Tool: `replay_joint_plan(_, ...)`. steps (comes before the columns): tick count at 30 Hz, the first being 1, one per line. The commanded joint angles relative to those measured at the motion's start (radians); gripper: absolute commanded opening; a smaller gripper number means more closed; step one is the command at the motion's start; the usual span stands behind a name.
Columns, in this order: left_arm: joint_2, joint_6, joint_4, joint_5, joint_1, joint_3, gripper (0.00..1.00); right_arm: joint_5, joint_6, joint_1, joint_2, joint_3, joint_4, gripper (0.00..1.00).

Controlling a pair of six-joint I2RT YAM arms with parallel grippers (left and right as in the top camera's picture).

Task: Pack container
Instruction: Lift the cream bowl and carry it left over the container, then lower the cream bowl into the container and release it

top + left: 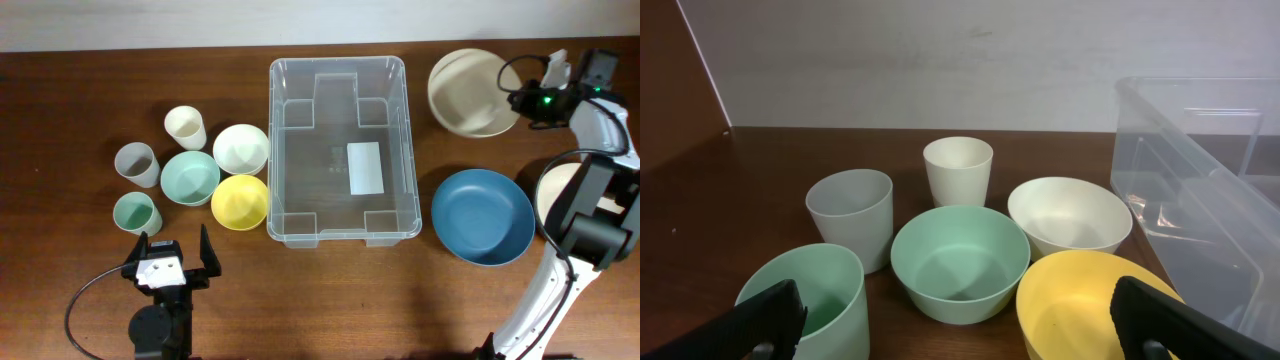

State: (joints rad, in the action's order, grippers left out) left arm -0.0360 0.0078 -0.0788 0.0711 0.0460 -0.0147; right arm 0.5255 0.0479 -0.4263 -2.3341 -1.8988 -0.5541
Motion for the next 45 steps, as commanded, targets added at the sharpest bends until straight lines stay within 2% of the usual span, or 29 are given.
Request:
replay_joint_plan(1, 0.007, 0.015, 0.002, -0.003, -0.004, 0.006, 1.0, 0.072, 0.017, -0.019, 0.11, -0.06, -0.03, 0.04)
replay_joint_plan(9, 0.007, 0.015, 0.002, -0.003, -0.004, 0.005, 1.0, 0.068, -0.011, 0.033, 0.305, -0.072, -0.091, 0.04)
replay_joint_plan(13, 0.007, 0.015, 0.002, -0.003, -0.004, 0.006, 1.0, 0.053, -0.014, 0.124, 0.423, -0.072, -0.122, 0.04)
replay_joint_plan(18, 0.007, 0.015, 0.002, -0.003, -0.004, 0.006, 0.99, -0.191, -0.052, 0.391, 0.507, -0.072, -0.216, 0.04)
replay_joint_plan(21, 0.007, 0.015, 0.002, -0.003, -0.004, 0.005, 1.0, -0.446, -0.051, 0.576, 0.476, -0.068, -0.25, 0.04)
replay_joint_plan(23, 0.007, 0.015, 0.002, -0.003, -0.004, 0.005, 1.0, -0.537, -0.05, 0.663, 0.432, -0.068, -0.268, 0.04)
replay_joint_plan(26, 0.007, 0.015, 0.002, -0.003, -0.004, 0.006, 1.0, -0.557, -0.023, 0.711, 0.369, -0.068, -0.273, 0.04)
replay_joint_plan(32, 0.007, 0.015, 0.002, -0.003, -0.004, 0.006, 1.0, -0.56, 0.013, 0.721, 0.224, -0.068, -0.272, 0.04)
replay_joint_plan(45, 0.007, 0.015, 0.002, -0.003, -0.004, 0.006, 1.0, -0.537, 0.013, 0.721, 0.101, -0.068, -0.184, 0.04)
